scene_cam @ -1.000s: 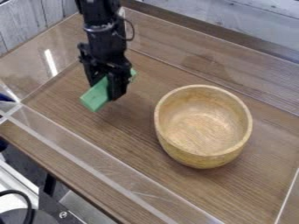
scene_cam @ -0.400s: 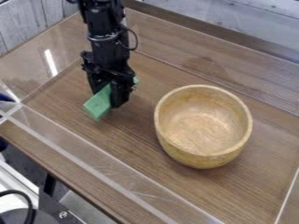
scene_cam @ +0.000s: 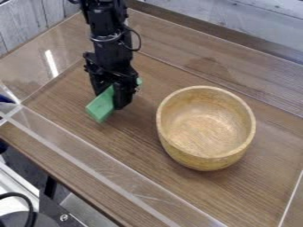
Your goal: Remove the green block from inside the brown bowl and put it on the table
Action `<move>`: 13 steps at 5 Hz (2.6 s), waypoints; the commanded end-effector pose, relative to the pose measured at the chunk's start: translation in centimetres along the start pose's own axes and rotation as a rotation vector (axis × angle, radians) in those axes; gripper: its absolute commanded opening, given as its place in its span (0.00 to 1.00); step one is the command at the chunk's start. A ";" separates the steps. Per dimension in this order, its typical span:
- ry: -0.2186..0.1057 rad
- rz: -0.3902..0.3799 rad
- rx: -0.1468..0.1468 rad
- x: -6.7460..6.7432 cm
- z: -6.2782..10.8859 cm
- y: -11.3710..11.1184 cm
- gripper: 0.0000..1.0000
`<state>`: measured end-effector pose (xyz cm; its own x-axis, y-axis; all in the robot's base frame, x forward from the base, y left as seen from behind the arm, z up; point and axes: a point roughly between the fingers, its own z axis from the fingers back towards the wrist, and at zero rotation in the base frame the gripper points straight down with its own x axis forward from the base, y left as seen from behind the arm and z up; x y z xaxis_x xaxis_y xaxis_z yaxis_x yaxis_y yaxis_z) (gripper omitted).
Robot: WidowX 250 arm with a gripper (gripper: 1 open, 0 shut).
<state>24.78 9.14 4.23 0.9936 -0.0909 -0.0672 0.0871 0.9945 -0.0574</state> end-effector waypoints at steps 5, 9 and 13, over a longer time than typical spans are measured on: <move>-0.026 -0.004 0.003 0.7 1.0 -0.5 0.00; -0.021 0.019 -0.021 0.7 1.2 -0.3 1.00; -0.151 0.025 -0.039 1.4 8.2 -0.9 1.00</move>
<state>25.98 8.14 10.52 0.9981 -0.0598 0.0177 0.0615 0.9906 -0.1224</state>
